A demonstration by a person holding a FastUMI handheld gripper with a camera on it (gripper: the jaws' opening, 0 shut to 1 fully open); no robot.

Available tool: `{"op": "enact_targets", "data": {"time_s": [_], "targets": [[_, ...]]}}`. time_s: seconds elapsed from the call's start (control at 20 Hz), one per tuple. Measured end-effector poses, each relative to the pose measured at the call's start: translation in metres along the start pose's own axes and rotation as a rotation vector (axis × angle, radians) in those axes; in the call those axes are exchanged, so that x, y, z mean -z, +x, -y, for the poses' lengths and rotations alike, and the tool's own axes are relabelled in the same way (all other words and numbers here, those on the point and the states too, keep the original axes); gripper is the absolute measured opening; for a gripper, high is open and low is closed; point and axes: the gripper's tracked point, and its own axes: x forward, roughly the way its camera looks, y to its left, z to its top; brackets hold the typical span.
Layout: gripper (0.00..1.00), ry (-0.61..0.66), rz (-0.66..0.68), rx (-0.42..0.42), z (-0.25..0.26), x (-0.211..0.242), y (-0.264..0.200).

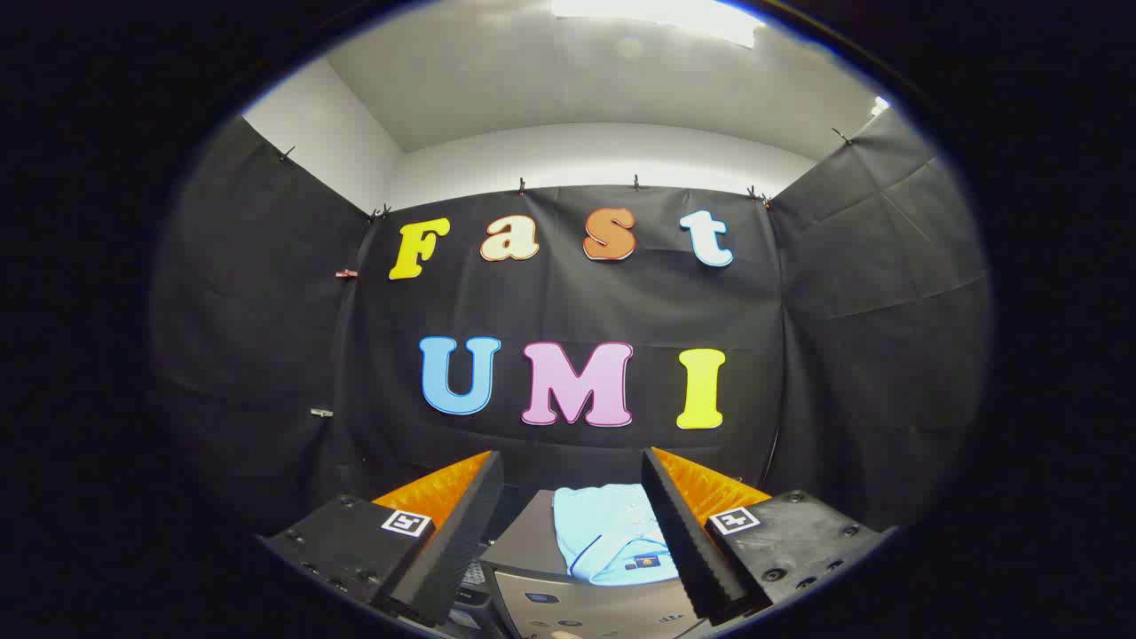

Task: Put the clothes into the washing machine and then close the washing machine lid.

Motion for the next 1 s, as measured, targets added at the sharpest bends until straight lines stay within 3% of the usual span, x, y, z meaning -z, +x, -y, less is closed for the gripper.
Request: {"op": "enact_targets", "data": {"time_s": [1.0], "targets": [[0.98, -0.003, 0.009, 0.017, 0.0073, -0.0065, -0.0068]]}}
